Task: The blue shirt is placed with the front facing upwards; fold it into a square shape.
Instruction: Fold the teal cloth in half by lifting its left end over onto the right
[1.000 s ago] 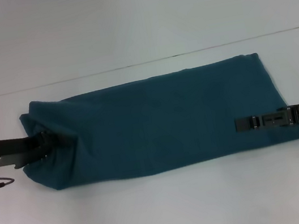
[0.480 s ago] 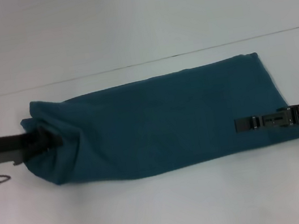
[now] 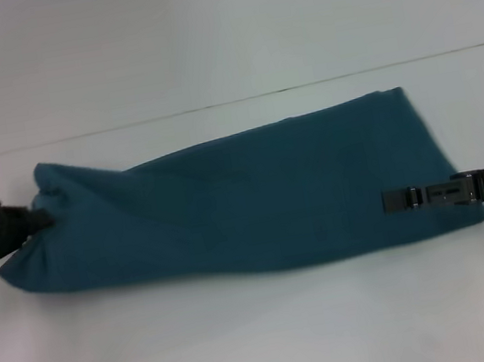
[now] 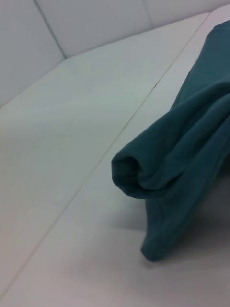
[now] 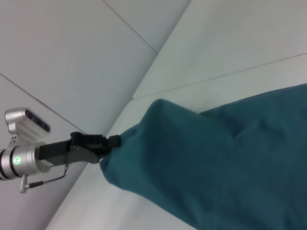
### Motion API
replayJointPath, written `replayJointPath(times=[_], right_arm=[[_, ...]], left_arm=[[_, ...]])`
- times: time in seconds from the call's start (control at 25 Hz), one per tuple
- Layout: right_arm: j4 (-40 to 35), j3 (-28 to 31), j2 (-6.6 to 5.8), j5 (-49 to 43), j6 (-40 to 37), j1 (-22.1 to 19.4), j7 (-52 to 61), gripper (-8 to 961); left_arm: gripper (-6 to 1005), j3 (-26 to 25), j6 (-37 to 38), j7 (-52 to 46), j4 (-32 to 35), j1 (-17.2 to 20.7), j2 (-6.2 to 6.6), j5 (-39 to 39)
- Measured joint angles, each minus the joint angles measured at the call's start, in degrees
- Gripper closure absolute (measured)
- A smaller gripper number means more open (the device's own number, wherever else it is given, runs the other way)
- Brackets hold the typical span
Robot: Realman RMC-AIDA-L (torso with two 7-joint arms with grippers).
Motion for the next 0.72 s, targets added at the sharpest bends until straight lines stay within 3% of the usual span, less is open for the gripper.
replayJointPath(times=[0.2,0.44,0.72], right_arm=[[0.0,0.1,0.0,0.0,0.1,0.0,0.4,149],[0.0,0.2,0.07,0.0,0.2,0.0,0.6,150],[0.4,1.1,0.07,-0.1,0.3,0.0,0.7,150]], left_arm=[[915,-1.1,-0.3,0.1,0.1,2.9,0.79,0.0],[918,-3.1,-2.1,-0.4,0.7,6.5,2.62,0.7],[918,-7.2,-3.0,-2.5,3.6,9.1,3.18,5.7]])
